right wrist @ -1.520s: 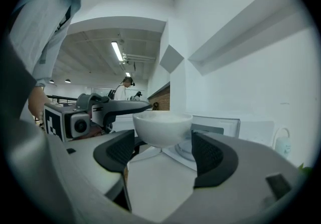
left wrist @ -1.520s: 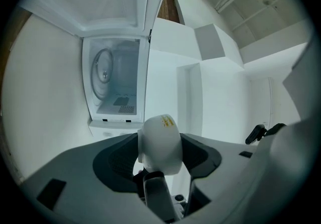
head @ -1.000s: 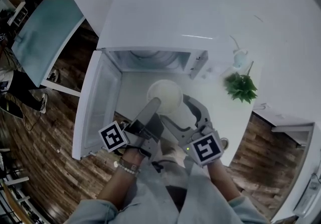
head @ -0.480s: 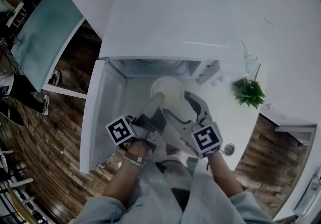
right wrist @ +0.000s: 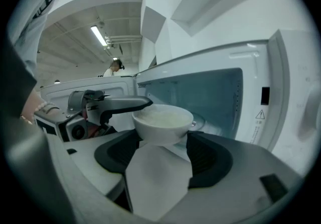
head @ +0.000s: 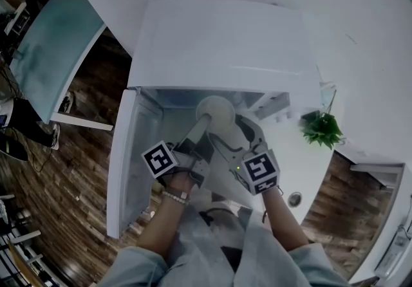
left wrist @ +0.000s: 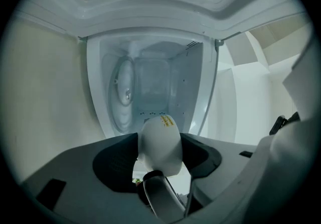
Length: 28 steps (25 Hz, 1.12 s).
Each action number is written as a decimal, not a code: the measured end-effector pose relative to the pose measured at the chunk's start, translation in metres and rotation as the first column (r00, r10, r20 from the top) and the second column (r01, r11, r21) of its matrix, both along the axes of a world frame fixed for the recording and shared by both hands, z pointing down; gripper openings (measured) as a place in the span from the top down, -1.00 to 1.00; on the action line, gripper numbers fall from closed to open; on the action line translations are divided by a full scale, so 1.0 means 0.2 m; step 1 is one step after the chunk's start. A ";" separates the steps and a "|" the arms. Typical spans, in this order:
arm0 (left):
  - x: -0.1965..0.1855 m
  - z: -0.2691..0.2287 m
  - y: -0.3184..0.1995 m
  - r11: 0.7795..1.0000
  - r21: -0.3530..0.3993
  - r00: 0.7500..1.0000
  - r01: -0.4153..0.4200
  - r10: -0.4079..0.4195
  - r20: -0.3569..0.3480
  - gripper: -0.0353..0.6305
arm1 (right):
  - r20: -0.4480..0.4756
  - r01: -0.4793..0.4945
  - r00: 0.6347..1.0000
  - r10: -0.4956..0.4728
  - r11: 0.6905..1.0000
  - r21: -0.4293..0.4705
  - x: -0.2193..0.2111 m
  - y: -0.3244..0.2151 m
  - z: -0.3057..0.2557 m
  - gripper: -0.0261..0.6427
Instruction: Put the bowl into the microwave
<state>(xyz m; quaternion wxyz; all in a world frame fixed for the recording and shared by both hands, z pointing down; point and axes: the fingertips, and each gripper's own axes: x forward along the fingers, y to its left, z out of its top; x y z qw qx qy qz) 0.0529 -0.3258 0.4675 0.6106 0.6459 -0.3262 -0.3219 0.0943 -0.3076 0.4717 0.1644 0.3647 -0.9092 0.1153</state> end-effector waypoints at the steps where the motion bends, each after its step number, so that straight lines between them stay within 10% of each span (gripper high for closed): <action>1: 0.00 0.02 -0.02 1.000 -0.006 1.000 0.000 0.000 0.001 0.15 | -0.003 -0.005 1.000 0.005 1.000 -0.006 0.00 -0.02 0.02 -0.06; 28: -0.06 0.25 -0.29 0.993 -0.115 1.000 0.005 -0.004 0.013 0.15 | -0.069 -0.087 0.994 0.079 0.989 -0.117 -0.07 -0.28 0.23 -0.02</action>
